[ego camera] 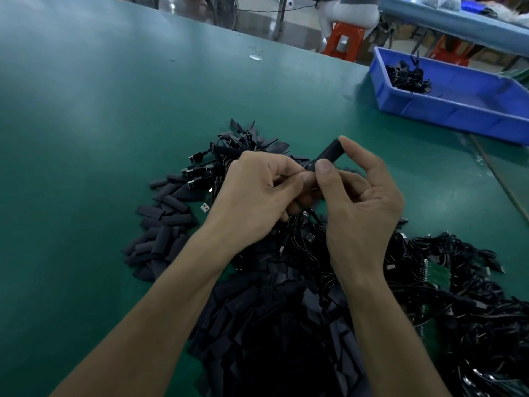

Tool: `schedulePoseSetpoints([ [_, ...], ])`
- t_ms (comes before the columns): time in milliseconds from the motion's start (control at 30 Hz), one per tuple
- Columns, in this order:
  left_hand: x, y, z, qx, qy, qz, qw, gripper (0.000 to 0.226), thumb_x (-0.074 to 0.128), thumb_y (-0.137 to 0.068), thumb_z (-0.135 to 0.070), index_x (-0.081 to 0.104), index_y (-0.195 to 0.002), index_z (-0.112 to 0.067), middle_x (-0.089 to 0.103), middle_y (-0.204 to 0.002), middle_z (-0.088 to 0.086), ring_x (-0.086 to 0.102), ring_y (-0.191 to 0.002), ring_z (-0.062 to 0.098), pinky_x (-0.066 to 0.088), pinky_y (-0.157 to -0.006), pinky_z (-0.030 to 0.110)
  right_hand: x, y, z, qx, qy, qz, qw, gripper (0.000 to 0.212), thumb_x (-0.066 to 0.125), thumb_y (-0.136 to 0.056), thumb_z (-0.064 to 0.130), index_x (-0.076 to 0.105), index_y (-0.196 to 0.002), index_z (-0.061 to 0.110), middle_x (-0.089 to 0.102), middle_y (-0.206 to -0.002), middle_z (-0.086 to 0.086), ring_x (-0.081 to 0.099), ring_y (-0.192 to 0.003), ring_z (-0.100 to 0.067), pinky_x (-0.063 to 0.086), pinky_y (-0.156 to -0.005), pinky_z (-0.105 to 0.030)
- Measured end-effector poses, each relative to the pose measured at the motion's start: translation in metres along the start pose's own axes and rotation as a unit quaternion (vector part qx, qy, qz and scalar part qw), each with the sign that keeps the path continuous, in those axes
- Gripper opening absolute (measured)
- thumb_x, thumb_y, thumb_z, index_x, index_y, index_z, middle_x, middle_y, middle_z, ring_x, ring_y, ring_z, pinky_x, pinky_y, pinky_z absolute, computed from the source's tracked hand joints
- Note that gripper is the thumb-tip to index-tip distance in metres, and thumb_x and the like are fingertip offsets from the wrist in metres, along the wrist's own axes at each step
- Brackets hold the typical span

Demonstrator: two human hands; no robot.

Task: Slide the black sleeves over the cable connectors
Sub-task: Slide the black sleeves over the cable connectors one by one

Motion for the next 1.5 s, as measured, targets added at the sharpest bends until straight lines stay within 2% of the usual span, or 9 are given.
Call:
schedulePoseSetpoints([
  [333,-0.014,-0.003,-0.005,0.051,-0.029,-0.084,0.995,0.018,0.066,-0.096,-0.031,0.072,-0.079,-0.029,0.074,-0.068,-0.012,0.068,-0.059,0.005,0.051,-0.056,0.016,-0.029,-0.014,0.009,-0.01,0.165,0.073,0.983,0.037,0.061,-0.099,0.029,0.052,-0.133,0.042,0.076,-0.081,0.005,0.073,-0.077,-0.011,0.058,-0.074,-0.025],
  [467,-0.031,-0.008,0.003,0.016,-0.014,-0.19,0.981,0.019,0.07,-0.092,-0.037,0.075,-0.076,-0.027,0.069,-0.062,-0.007,0.06,-0.052,0.007,0.045,-0.045,0.018,-0.061,-0.024,0.01,-0.04,0.43,0.166,0.887,0.046,0.068,-0.082,0.051,0.063,-0.126,0.038,0.066,-0.101,0.022,0.062,-0.098,-0.007,0.048,-0.089,-0.026],
  [533,-0.035,-0.017,0.006,0.0,-0.045,-0.21,0.977,0.022,0.069,-0.091,-0.038,0.073,-0.073,-0.026,0.066,-0.055,-0.007,0.059,-0.047,0.007,0.045,-0.046,0.02,-0.073,-0.027,0.006,0.02,0.456,0.25,0.854,0.04,0.071,-0.074,0.056,0.067,-0.112,0.042,0.063,-0.103,0.026,0.058,-0.099,0.005,0.044,-0.084,-0.017],
  [667,-0.043,-0.047,0.01,-0.021,-0.161,-0.227,0.96,0.026,0.067,-0.09,-0.038,0.074,-0.072,-0.021,0.062,-0.052,-0.012,0.057,-0.052,0.0,0.048,-0.063,0.023,-0.081,-0.028,-0.007,0.081,0.392,0.307,0.864,0.019,0.079,-0.08,0.032,0.068,-0.088,0.045,0.07,-0.09,0.026,0.062,-0.089,0.013,0.042,-0.077,-0.006],
  [800,-0.039,-0.069,0.025,-0.089,-0.24,-0.204,0.945,0.022,0.07,-0.091,-0.043,0.073,-0.079,-0.024,0.067,-0.073,-0.004,0.064,-0.075,0.02,0.044,-0.071,0.034,-0.082,-0.027,-0.023,0.088,0.318,0.239,0.913,0.014,0.078,-0.086,0.023,0.071,-0.089,0.035,0.072,-0.086,0.02,0.068,-0.078,-0.002,0.054,-0.078,-0.031],
  [967,-0.036,-0.082,0.03,-0.151,-0.262,-0.181,0.936,0.025,0.081,-0.079,-0.049,0.065,-0.082,-0.029,0.071,-0.097,0.001,0.066,-0.095,0.028,0.045,-0.078,0.037,-0.079,-0.025,-0.028,0.109,0.178,0.182,0.961,0.017,0.081,-0.079,0.026,0.069,-0.089,0.032,0.075,-0.085,0.004,0.072,-0.076,-0.013,0.058,-0.073,-0.031],
  [1167,-0.037,-0.077,0.003,-0.036,-0.247,-0.163,0.955,0.023,0.085,-0.078,-0.034,0.064,-0.086,-0.029,0.059,-0.066,-0.013,0.058,-0.065,0.008,0.052,-0.074,0.035,-0.074,-0.019,-0.028,0.174,0.056,0.18,0.967,0.019,0.078,-0.067,0.044,0.068,-0.082,0.038,0.072,-0.084,0.0,0.067,-0.078,-0.015,0.055,-0.083,-0.041],
  [1333,-0.003,-0.045,-0.036,0.114,-0.252,-0.113,0.954,0.017,0.072,-0.091,-0.038,0.075,-0.085,-0.022,0.06,-0.065,-0.023,0.058,-0.055,-0.003,0.042,-0.059,0.006,-0.066,-0.021,-0.026,0.199,-0.015,0.164,0.966,0.014,0.078,-0.072,0.032,0.066,-0.077,0.035,0.068,-0.076,-0.001,0.065,-0.068,-0.014,0.056,-0.068,-0.034],
  [1500,0.031,-0.014,-0.025,0.047,-0.234,0.022,0.971,0.026,0.069,-0.09,-0.051,0.069,-0.096,-0.026,0.067,-0.076,-0.015,0.06,-0.062,-0.004,0.051,-0.06,0.017,-0.062,-0.023,-0.023,0.207,-0.145,0.175,0.952,0.03,0.091,-0.064,0.037,0.068,-0.082,0.031,0.073,-0.082,-0.004,0.069,-0.067,-0.013,0.057,-0.059,-0.026],
])
Point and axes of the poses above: each hand's wrist, its own y-axis away from the middle knuckle, its own x-axis out of the palm, z = x × y, the point moved 2 cm from there along -y, towards the middle knuckle
